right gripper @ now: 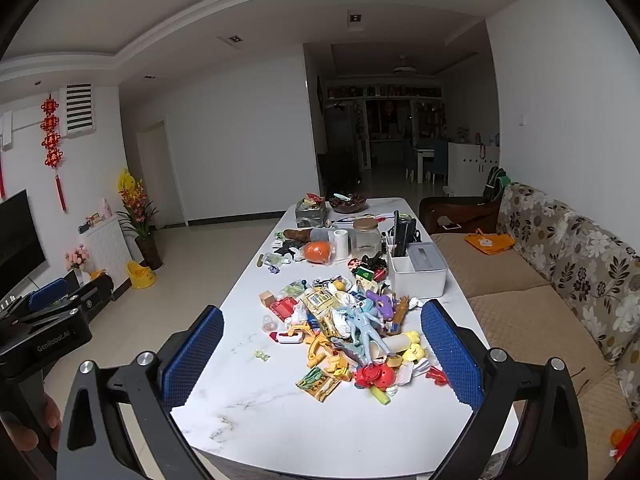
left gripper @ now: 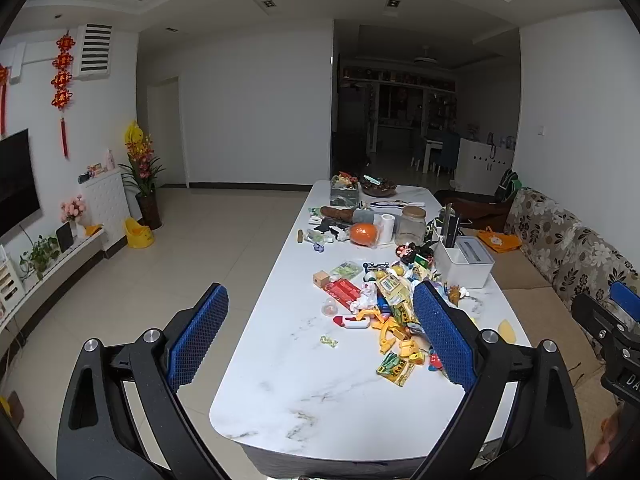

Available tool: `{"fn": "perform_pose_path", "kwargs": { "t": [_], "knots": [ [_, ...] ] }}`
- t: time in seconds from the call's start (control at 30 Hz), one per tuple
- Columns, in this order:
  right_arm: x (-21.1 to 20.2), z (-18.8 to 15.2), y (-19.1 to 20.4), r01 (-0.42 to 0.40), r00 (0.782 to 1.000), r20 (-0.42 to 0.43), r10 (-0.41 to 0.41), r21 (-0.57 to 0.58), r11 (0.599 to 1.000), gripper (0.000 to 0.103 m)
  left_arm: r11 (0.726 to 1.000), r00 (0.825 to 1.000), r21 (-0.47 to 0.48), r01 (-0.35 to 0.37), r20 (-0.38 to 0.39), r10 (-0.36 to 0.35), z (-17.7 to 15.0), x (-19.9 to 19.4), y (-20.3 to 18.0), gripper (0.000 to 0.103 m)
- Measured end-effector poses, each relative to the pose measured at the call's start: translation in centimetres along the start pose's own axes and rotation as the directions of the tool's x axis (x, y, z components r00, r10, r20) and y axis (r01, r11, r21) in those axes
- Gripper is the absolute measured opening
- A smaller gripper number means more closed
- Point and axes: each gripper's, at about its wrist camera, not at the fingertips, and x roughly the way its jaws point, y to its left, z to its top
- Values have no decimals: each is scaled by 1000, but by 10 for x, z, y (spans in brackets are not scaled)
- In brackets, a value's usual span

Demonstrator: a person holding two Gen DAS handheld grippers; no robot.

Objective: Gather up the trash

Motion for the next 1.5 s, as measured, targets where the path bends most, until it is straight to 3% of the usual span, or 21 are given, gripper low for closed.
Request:
{"fn": "perform_pose_path", "kwargs": {
  "t": [1.5],
  "knots": [
    [6,-9,-2,-1,999,-39,0,-25,1000,98,999,999,13,36,-28,-36,3,9,8,91]
  ]
}}
